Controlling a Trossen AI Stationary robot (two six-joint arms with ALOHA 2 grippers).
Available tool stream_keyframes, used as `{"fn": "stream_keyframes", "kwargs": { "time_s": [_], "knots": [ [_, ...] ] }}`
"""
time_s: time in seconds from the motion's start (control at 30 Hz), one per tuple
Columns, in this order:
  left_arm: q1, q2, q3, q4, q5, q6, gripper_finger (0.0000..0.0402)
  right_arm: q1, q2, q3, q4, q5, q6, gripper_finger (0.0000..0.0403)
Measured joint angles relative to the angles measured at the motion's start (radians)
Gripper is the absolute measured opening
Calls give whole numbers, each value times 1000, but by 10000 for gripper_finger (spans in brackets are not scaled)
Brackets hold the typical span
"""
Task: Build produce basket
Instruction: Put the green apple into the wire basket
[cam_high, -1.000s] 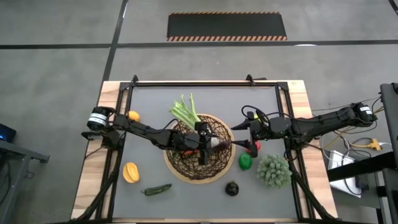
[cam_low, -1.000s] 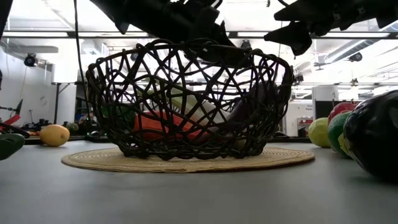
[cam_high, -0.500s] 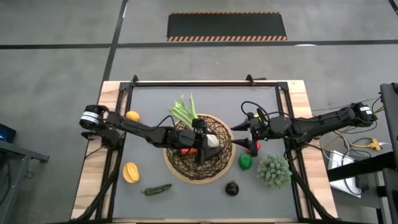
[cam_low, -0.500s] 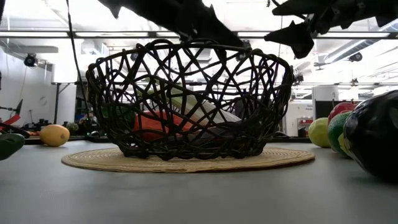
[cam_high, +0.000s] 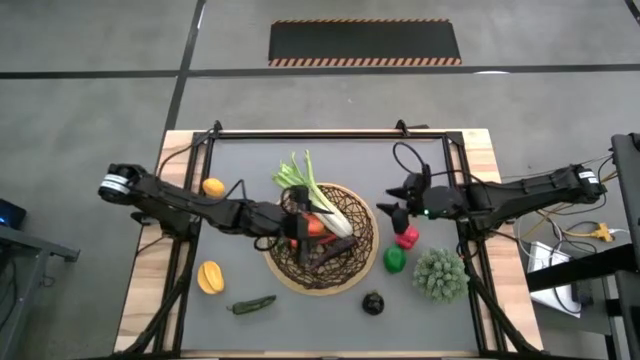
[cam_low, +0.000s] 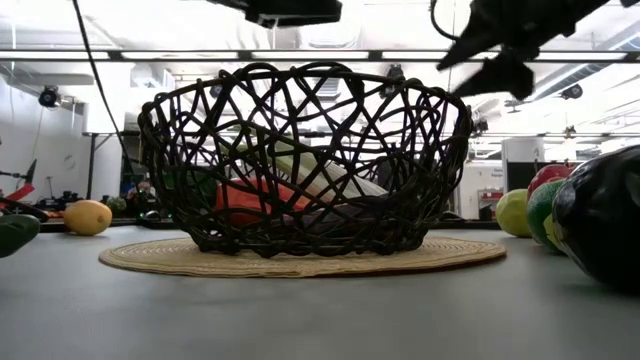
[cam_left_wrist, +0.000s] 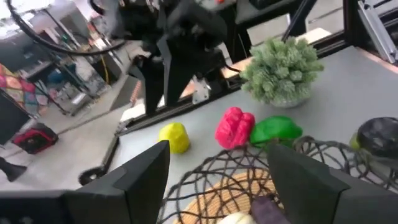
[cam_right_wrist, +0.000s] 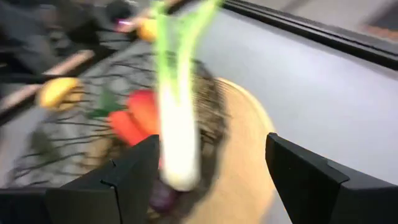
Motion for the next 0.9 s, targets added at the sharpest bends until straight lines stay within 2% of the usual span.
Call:
{"fn": "stream_keyframes", "kwargs": {
  "time_s": [0.2,0.33,0.5,0.7,0.9],
  "knots": [
    [0,-76,-69,67,-4,65,250,-2,3,42,-224,94,193,274],
    [0,-112,-88,90,-5,114,250,-33,3,44,-339,98,297,277],
    [1,-145,-89,98,-11,166,250,-103,21,44,-470,83,398,301],
    [2,-159,-91,113,-18,220,250,-235,95,46,-555,30,426,323],
    [3,-159,-105,112,-21,228,250,-367,189,46,-558,-60,345,325]
  ]
}}
